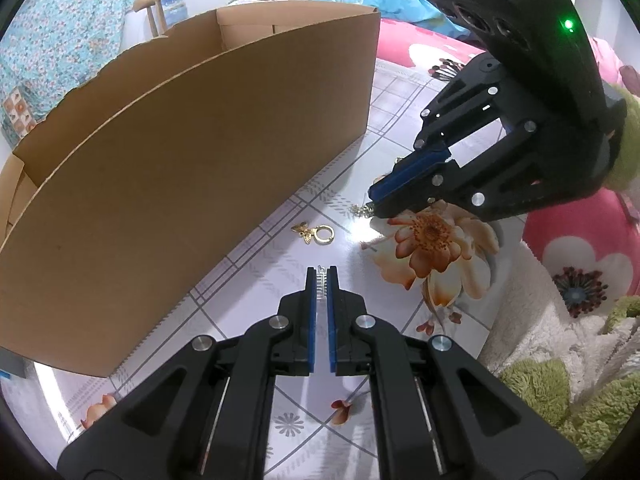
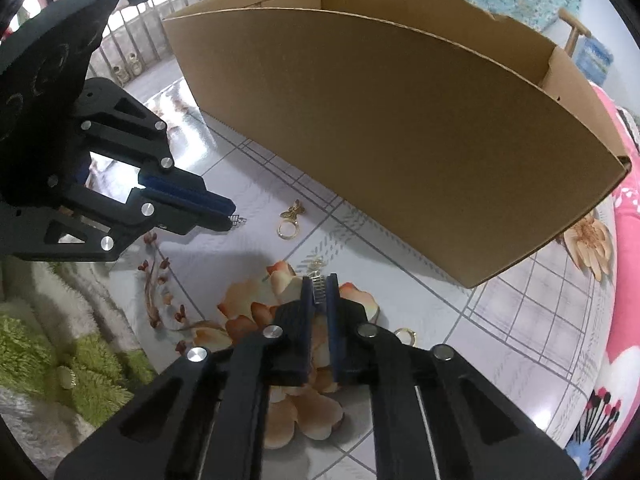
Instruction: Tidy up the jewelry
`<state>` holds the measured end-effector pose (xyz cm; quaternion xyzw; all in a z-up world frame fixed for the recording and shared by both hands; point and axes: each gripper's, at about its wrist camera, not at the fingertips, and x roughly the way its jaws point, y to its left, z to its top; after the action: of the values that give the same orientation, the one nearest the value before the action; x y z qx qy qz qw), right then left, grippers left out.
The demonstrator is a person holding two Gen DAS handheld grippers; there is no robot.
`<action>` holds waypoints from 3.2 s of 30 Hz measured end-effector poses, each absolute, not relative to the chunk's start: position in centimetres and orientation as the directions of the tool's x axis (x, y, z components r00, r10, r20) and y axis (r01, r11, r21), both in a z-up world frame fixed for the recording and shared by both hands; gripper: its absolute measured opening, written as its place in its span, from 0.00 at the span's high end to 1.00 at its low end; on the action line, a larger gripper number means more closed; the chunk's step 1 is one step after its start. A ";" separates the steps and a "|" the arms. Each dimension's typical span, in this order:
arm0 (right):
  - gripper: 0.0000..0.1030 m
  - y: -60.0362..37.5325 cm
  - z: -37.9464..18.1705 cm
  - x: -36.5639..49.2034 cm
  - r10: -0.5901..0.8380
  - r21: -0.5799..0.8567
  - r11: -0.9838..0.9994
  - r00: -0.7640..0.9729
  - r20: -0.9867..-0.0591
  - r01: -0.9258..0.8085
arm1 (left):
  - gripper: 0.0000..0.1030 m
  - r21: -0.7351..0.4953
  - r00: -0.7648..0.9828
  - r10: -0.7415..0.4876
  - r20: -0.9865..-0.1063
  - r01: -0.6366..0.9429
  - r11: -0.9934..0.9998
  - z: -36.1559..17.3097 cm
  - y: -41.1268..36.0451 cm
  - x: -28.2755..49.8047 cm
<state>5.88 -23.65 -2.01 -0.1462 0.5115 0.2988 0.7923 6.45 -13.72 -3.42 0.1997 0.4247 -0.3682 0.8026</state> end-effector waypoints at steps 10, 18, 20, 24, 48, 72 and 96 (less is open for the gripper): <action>0.94 -25.2 -1.4 5.5 0.356 0.129 0.821 0.323 -0.877 -0.556 | 0.96 0.004 0.374 -0.429 -0.822 0.758 0.653 -3.2 -13.2 6.5; 0.94 -26.5 0.7 4.2 0.393 0.162 0.838 0.370 -0.842 -0.521 | 0.96 0.011 0.386 -0.436 -0.813 0.759 0.651 -2.7 -13.0 5.8; 0.94 -26.9 1.3 3.9 0.403 0.167 0.841 0.389 -0.828 -0.515 | 0.96 0.014 0.394 -0.442 -0.806 0.759 0.651 -2.3 -12.9 5.6; 0.94 -27.2 3.4 3.5 0.437 0.186 0.842 0.439 -0.785 -0.506 | 0.96 0.016 0.413 -0.461 -0.785 0.758 0.652 -0.9 -12.5 5.1; 0.94 -26.6 9.9 16.5 0.482 0.234 0.832 0.446 -0.754 -0.503 | 0.96 -0.085 0.407 -0.472 -0.782 0.680 0.728 7.1 -11.3 18.9; 0.93 -23.8 5.4 25.8 0.376 0.250 0.885 0.284 -0.882 -0.394 | 0.69 -0.342 0.127 -0.441 -0.889 0.457 0.821 0.5 -9.6 27.4; 0.66 -28.1 4.5 4.0 0.483 0.353 0.873 0.492 -0.724 -0.337 | 0.21 -0.240 0.383 -0.611 -0.693 0.676 0.696 3.0 -7.1 5.8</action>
<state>3.96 -28.14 4.45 0.0823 0.4439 0.2382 0.8599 5.77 -7.06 2.98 0.0412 0.3980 -0.3875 0.8305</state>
